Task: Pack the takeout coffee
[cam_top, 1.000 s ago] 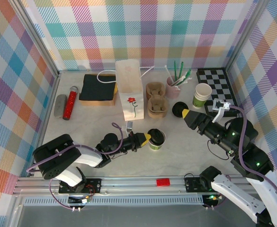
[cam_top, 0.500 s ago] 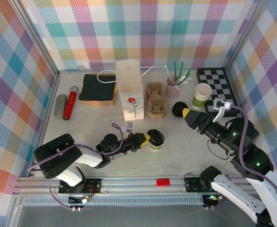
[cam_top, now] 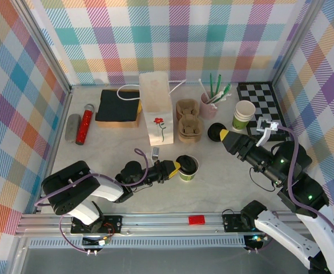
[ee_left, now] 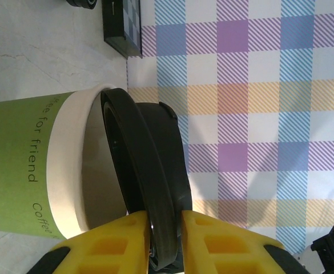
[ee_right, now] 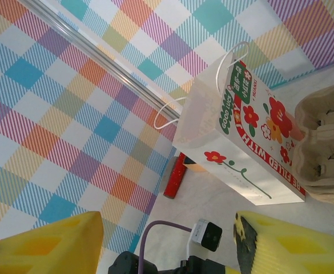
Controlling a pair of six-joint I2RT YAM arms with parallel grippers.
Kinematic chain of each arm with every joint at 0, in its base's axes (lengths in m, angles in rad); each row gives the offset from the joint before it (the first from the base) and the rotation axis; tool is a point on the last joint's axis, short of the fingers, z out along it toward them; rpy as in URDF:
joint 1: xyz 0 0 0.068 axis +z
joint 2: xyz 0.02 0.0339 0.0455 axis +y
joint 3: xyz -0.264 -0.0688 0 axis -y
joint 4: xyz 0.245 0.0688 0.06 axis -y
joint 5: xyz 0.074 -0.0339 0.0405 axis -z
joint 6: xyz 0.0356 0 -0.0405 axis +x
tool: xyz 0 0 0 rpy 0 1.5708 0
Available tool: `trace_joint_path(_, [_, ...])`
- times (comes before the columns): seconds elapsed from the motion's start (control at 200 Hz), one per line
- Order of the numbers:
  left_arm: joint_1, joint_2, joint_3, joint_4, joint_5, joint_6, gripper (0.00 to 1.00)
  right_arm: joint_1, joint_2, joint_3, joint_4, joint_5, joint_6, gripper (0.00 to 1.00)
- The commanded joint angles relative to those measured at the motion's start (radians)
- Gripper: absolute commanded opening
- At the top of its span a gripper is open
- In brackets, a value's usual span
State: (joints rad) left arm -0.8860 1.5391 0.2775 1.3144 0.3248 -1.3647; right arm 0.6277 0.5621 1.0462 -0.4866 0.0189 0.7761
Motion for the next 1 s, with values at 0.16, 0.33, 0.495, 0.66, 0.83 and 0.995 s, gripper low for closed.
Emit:
trace_joint_path(0.16, [0.018, 0.013, -0.018, 0.032, 0.031, 0.012, 0.24, -0.005, -0.005, -0.003, 0.042, 0.007, -0.022, 0.61])
trace_joint_path(0.33, [0.020, 0.016, -0.027, 0.032, 0.033, 0.013, 0.26, -0.004, -0.011, -0.007, 0.040, 0.012, -0.023, 0.60])
trace_joint_path(0.495, [0.021, 0.018, -0.027, 0.032, 0.034, 0.015, 0.27, -0.005, -0.014, -0.009, 0.041, 0.016, -0.021, 0.59])
trace_joint_path(0.66, [0.023, 0.022, -0.035, 0.030, 0.032, 0.021, 0.27, -0.005, -0.016, -0.009, 0.033, 0.019, -0.023, 0.59])
trace_joint_path(0.83, [0.025, 0.032, -0.039, 0.029, 0.030, 0.026, 0.28, -0.005, -0.024, -0.019, 0.033, 0.028, -0.021, 0.59])
trace_joint_path(0.995, [0.027, 0.045, -0.031, 0.030, 0.033, 0.027, 0.28, -0.005, -0.030, -0.021, 0.033, 0.030, -0.019, 0.58])
